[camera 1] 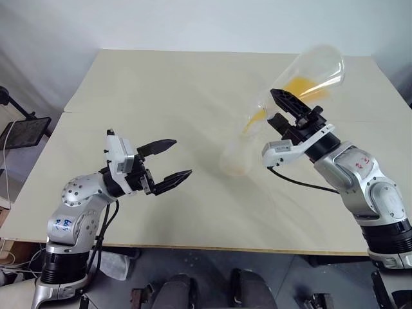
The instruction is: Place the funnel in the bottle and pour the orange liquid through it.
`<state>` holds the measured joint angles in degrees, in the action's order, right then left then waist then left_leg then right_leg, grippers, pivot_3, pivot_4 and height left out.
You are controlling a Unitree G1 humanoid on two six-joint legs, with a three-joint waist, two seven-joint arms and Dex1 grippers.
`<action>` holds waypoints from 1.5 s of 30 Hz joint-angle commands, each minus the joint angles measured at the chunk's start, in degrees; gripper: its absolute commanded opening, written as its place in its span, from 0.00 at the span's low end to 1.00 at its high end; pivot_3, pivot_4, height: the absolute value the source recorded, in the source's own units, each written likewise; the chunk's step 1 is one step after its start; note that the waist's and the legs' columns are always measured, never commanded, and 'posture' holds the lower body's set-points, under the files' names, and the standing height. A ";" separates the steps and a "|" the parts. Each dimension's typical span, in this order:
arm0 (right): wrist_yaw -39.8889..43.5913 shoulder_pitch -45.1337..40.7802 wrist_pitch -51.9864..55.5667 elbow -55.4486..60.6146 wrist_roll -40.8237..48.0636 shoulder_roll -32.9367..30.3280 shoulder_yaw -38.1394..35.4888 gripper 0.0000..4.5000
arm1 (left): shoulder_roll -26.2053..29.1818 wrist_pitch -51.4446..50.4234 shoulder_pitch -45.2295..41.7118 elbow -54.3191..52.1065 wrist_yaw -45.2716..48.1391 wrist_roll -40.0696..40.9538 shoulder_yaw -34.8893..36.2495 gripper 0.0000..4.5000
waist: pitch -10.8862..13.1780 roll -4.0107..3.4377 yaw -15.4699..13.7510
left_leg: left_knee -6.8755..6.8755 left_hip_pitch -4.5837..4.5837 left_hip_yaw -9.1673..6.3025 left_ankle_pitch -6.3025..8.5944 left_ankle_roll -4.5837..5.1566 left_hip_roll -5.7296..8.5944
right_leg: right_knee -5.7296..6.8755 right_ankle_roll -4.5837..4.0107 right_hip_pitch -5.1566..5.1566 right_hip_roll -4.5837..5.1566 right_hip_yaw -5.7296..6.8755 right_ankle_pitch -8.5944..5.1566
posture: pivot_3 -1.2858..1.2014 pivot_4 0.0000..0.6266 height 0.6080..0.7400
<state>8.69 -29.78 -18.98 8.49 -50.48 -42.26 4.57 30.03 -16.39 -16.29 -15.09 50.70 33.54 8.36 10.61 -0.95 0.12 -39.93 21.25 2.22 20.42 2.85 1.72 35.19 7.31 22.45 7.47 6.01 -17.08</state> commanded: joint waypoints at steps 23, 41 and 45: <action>-2.29 -0.22 -1.79 -0.28 -0.01 -2.14 -1.42 0.53 | -0.36 0.28 1.24 -3.07 -1.07 1.05 0.26 1.00 | 0.00 0.00 0.02 | 0.02 0.02 0.00 0.00 0.00 -0.03 | -0.08 0.00 -0.02 -0.03 0.00 0.00 | 0.52 0.24 1.00; -3.22 -0.31 -2.24 -0.51 -0.51 -2.38 -1.17 0.53 | -0.42 0.12 1.77 -3.74 -1.42 1.06 0.35 1.00 | 0.00 0.00 0.01 | 0.02 0.02 0.00 0.00 -0.01 -0.04 | -0.10 0.00 -0.02 -0.03 -0.02 0.00 | 0.52 0.24 1.00; -3.49 -0.66 -2.32 -0.62 -0.83 -2.43 -1.06 0.53 | -0.49 0.14 1.53 -3.57 -1.33 1.03 0.20 1.00 | 0.00 0.00 0.01 | 0.02 0.02 0.01 -0.01 -0.01 -0.04 | -0.10 0.00 -0.02 -0.03 -0.01 0.00 | 0.52 0.24 1.00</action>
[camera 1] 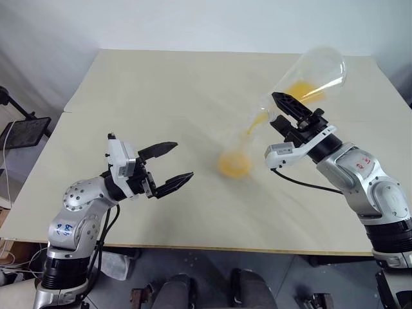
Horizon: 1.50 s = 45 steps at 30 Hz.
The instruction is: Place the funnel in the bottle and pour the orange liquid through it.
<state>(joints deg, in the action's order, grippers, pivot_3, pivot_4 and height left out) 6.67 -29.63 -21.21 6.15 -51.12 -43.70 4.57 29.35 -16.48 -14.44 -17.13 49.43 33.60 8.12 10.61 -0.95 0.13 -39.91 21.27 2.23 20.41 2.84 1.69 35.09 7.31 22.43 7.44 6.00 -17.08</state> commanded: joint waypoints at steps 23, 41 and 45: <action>-2.29 -1.98 -1.96 0.45 -0.45 -0.86 -0.52 0.53 | 0.05 0.46 0.02 -1.84 -0.64 0.90 0.62 1.00 | 0.00 0.00 0.01 | 0.00 0.00 0.00 0.00 0.00 -0.01 | -0.01 0.00 0.00 -0.01 -0.01 0.00 | 0.52 0.24 1.00; -2.93 -2.64 -2.48 -0.23 -1.09 -0.92 -0.38 0.53 | -0.13 0.68 0.08 -2.10 -1.42 0.86 0.60 1.00 | 0.00 0.00 0.01 | 0.00 0.00 0.00 0.00 0.00 -0.01 | -0.01 0.00 -0.01 -0.01 0.00 0.00 | 0.52 0.24 1.00; -3.16 -2.79 -2.59 -0.32 -1.61 -0.93 -0.37 0.53 | -0.26 0.72 0.02 -2.07 -1.56 0.87 0.59 1.00 | 0.00 0.00 0.01 | 0.01 0.00 0.00 0.00 -0.01 -0.01 | -0.01 0.00 0.00 -0.01 -0.01 0.00 | 0.52 0.24 1.00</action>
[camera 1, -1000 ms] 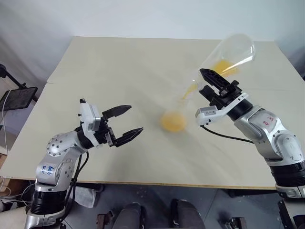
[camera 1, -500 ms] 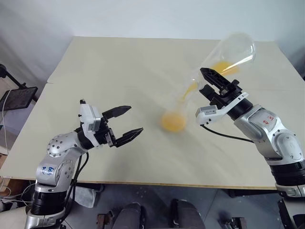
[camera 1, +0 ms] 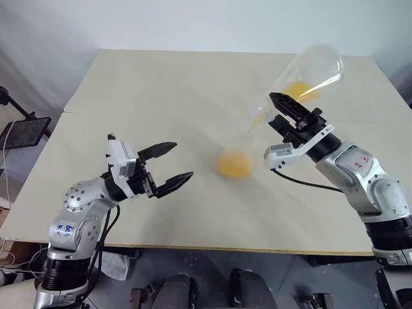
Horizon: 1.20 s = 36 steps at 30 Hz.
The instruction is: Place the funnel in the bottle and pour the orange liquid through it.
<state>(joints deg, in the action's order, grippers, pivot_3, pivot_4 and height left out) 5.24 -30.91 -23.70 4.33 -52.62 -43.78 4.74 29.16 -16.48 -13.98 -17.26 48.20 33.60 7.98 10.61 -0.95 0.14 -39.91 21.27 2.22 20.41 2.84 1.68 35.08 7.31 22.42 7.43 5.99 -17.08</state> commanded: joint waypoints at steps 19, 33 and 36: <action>-2.46 -2.83 -0.76 0.45 -0.04 -1.30 0.03 0.53 | -0.45 0.95 -0.37 -1.99 -0.68 0.65 0.42 1.00 | 0.00 0.00 -0.01 | 0.00 0.00 0.00 0.00 0.00 0.00 | -0.01 0.00 0.00 0.01 0.00 0.00 | 0.52 0.24 1.00; -2.83 -3.07 -1.06 0.46 -0.49 -1.35 -0.11 0.53 | -0.76 1.36 -0.64 -1.51 -0.68 0.39 0.42 1.00 | 0.00 0.00 0.02 | 0.00 0.00 0.00 0.00 -0.01 -0.01 | -0.01 0.00 0.00 -0.01 0.00 0.00 | 0.52 0.24 1.00; -2.82 -2.94 -1.08 0.65 -0.50 -1.35 -0.20 0.53 | -0.94 1.48 -0.61 -1.53 -0.75 0.29 0.41 1.00 | 0.00 0.00 0.02 | 0.00 0.00 0.00 0.00 -0.01 -0.01 | -0.01 0.00 0.00 0.00 0.00 0.00 | 0.52 0.24 1.00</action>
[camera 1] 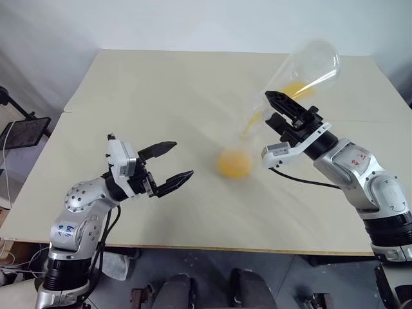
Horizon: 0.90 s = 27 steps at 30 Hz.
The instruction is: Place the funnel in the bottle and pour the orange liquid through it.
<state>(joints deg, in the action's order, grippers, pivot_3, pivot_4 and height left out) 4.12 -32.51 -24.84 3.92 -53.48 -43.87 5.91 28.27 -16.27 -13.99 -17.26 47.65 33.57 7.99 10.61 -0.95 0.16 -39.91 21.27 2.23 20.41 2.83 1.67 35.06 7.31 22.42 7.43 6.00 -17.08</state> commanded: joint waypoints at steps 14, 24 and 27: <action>-1.83 -1.13 0.27 1.41 0.97 -0.47 -1.25 0.53 | 0.22 1.14 -0.03 -1.93 -0.12 0.40 0.86 1.00 | 0.00 0.00 0.00 | 0.00 0.00 0.00 0.00 0.00 0.00 | 0.00 0.00 0.00 0.00 0.00 0.00 | 0.52 0.24 1.00; -2.38 -1.28 -0.19 1.17 -0.02 -1.44 -1.18 0.53 | 0.03 1.38 -0.52 -1.55 -0.03 0.33 0.70 1.00 | 0.00 0.00 -0.01 | 0.00 0.00 0.00 0.00 0.00 0.00 | 0.00 0.00 0.00 0.00 0.00 0.00 | 0.52 0.24 1.00; -2.80 -1.50 -0.27 0.77 -0.51 -1.91 -1.01 0.53 | -0.07 1.48 -0.73 -1.35 -0.06 0.21 0.60 1.00 | 0.00 0.00 0.00 | 0.00 0.00 0.00 0.00 0.00 0.00 | -0.01 0.00 0.00 0.00 0.00 0.00 | 0.52 0.24 1.00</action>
<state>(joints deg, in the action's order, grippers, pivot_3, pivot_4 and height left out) 2.83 -32.51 -24.95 3.91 -54.22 -44.56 5.91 28.09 -16.21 -14.02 -17.26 47.64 33.56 8.00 10.61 -0.95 0.16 -39.91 21.27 2.23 20.41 2.83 1.67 35.06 7.31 22.42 7.42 6.00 -17.08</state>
